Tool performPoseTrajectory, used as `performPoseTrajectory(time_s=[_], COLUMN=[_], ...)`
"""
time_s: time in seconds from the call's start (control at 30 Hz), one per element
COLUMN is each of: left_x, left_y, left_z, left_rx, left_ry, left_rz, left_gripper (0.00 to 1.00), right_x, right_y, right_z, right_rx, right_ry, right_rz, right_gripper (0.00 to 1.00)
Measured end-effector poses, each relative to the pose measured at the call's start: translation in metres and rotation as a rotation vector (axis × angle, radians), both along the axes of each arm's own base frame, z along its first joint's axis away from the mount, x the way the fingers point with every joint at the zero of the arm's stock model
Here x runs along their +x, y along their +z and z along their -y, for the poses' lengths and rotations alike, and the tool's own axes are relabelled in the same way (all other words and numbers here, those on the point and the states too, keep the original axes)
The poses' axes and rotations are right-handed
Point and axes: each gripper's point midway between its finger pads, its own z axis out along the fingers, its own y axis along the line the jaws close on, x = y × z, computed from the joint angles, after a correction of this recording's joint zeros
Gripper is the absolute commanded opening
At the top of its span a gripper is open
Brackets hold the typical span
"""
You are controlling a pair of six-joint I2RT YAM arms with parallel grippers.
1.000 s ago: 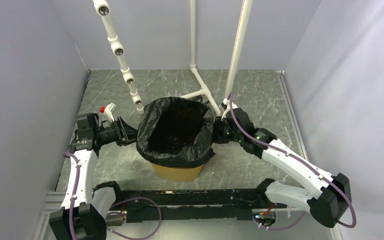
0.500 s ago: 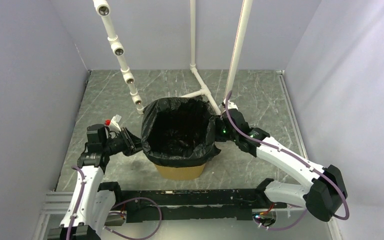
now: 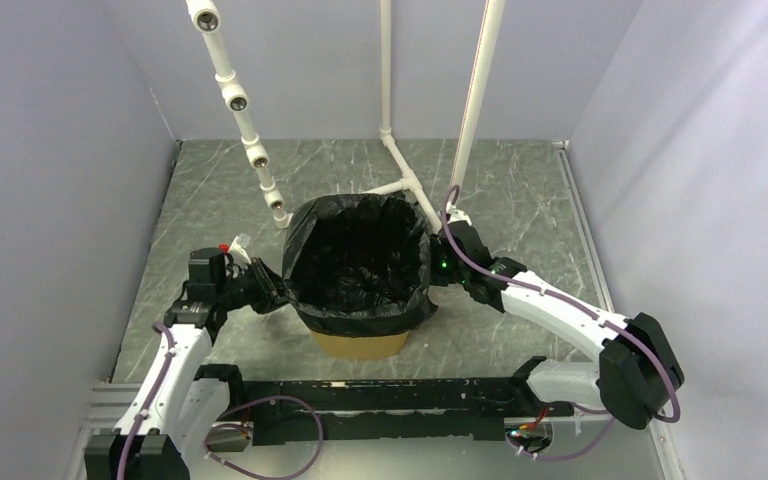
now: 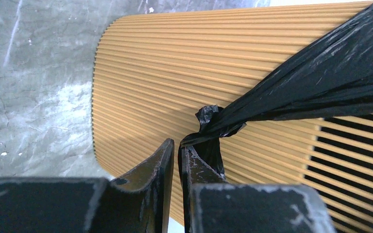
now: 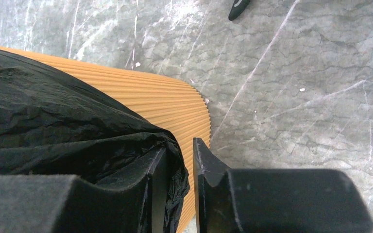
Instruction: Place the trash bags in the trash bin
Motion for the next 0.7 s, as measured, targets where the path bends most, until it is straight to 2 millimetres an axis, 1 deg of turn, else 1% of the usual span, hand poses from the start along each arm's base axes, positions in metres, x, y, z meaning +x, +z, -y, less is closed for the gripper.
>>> performPoseTrajectory(time_s=[0.17,0.3,0.47,0.53,0.57,0.6,0.67,0.7], left_x=[-0.002,-0.002,0.0,0.0,0.0,0.0,-0.001,-0.002], left_y=[-0.013,-0.016,-0.018,-0.021,-0.022,-0.023,-0.025,-0.025], left_z=[0.001,-0.001,-0.004,-0.005,-0.005,-0.006,-0.008,-0.01], left_rx=[0.033,0.053,0.078,0.085,0.089,0.093,0.106,0.116], left_ry=[0.007,0.022,0.045,0.049,0.051,0.054,0.066,0.076], left_rz=[-0.027,-0.03,-0.029,-0.037,-0.041,-0.045,-0.056,-0.064], left_gripper=[0.16,0.16,0.17,0.21,0.27,0.29,0.3,0.33], right_x=[0.003,0.003,0.005,0.005,0.005,0.005,0.005,0.005], right_y=[-0.01,-0.015,-0.017,-0.02,-0.02,-0.021,-0.02,-0.02], right_z=[-0.001,-0.001,0.0,0.001,0.001,0.002,0.002,0.003], right_rx=[0.002,0.005,0.012,0.013,0.015,0.015,0.019,0.019], right_ry=[-0.006,-0.007,-0.011,-0.014,-0.016,-0.017,-0.015,-0.016], right_rz=[-0.011,-0.024,-0.031,-0.044,-0.048,-0.051,-0.053,-0.053], right_gripper=[0.27,0.29,0.34,0.37,0.38,0.38,0.4,0.42])
